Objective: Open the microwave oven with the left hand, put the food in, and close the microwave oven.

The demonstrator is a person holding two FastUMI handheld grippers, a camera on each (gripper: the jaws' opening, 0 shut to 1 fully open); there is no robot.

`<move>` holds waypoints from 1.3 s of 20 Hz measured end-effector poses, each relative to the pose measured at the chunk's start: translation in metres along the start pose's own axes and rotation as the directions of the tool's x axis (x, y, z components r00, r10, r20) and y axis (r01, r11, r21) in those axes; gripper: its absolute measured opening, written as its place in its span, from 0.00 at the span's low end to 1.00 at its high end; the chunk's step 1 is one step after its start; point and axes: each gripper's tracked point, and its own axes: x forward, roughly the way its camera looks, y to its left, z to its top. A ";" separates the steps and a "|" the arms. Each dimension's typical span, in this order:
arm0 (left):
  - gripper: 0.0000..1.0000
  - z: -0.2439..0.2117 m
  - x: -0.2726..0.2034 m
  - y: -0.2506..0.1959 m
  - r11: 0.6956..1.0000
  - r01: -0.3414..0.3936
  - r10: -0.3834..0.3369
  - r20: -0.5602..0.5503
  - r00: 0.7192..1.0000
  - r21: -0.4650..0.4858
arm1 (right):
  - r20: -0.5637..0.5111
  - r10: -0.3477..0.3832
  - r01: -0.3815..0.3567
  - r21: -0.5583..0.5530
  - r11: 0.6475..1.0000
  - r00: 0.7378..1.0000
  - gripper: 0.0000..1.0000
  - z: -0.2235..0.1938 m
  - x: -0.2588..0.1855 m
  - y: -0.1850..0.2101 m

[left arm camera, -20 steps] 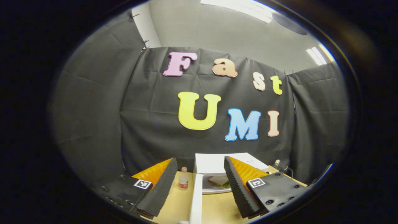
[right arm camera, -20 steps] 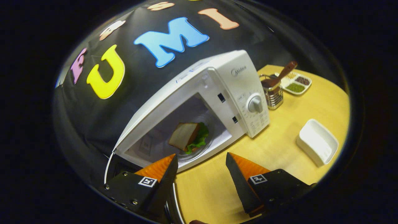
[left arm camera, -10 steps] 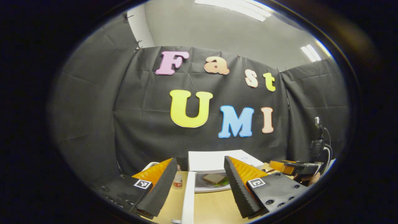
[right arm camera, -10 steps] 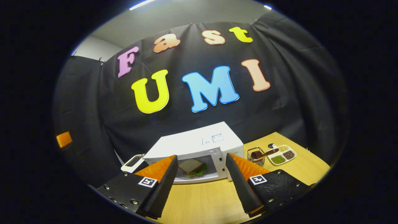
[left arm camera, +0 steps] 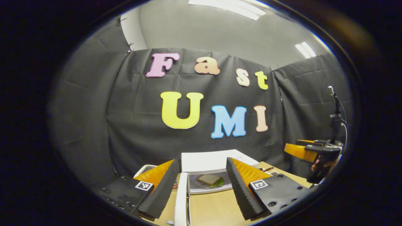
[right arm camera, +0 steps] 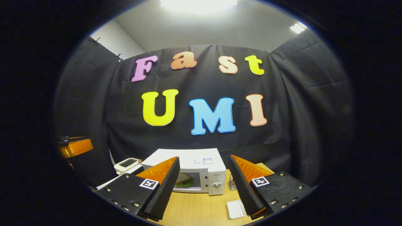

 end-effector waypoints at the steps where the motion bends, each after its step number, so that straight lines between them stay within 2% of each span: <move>1: 0.97 -0.003 -0.001 0.004 1.000 -0.008 0.008 -0.010 1.000 0.000 | -0.003 0.003 -0.003 0.015 1.000 1.000 0.92 0.001 -0.001 0.001; 2: 0.97 -0.008 -0.003 0.005 1.000 -0.007 0.007 -0.019 1.000 -0.005 | -0.008 0.006 -0.006 0.027 1.000 1.000 0.92 -0.001 0.001 0.001; 4: 0.62 -0.014 -0.013 0.018 0.999 -0.033 0.033 -0.031 0.999 -0.002 | -0.019 0.000 0.001 0.032 0.999 1.000 0.92 -0.004 0.001 -0.001; 7: 0.09 -0.045 -0.032 0.055 0.992 -0.124 0.125 -0.107 0.986 0.022 | -0.015 -0.003 0.003 0.038 0.999 1.000 0.92 -0.003 0.001 0.003; 8: 0.10 -0.057 -0.040 0.072 0.986 -0.166 0.168 -0.138 0.976 0.021 | -0.010 -0.005 0.005 0.035 0.999 1.000 0.92 -0.002 0.001 0.003; 9: 0.05 -0.071 -0.045 0.089 0.981 -0.194 0.193 -0.167 0.967 0.014 | -0.005 -0.004 0.004 0.034 0.999 1.000 0.92 -0.001 0.001 0.003; 11: 0.06 -0.103 -0.067 0.114 0.972 -0.235 0.227 -0.235 0.945 -0.007 | -0.009 -0.005 0.005 0.038 0.999 1.000 0.92 -0.002 0.002 0.004; 13: 0.06 -0.131 -0.085 0.128 0.969 -0.245 0.226 -0.290 0.930 -0.030 | -0.022 -0.012 0.013 0.051 0.999 1.000 0.92 -0.006 0.003 0.002; 14: 0.09 -0.144 -0.092 0.132 0.970 -0.241 0.218 -0.317 0.923 -0.035 | -0.026 -0.015 0.017 0.055 0.998 1.000 0.92 -0.006 0.003 0.001; 18: 0.07 -0.196 -0.115 0.128 0.979 -0.203 0.172 -0.405 0.898 -0.035 | -0.035 -0.026 0.028 0.052 0.998 0.999 0.92 -0.010 0.002 -0.003; 26: 0.05 -0.219 -0.105 0.078 0.993 -0.099 0.056 -0.457 0.888 -0.071 | -0.083 -0.040 0.044 0.044 0.998 0.996 0.92 -0.028 0.001 -0.016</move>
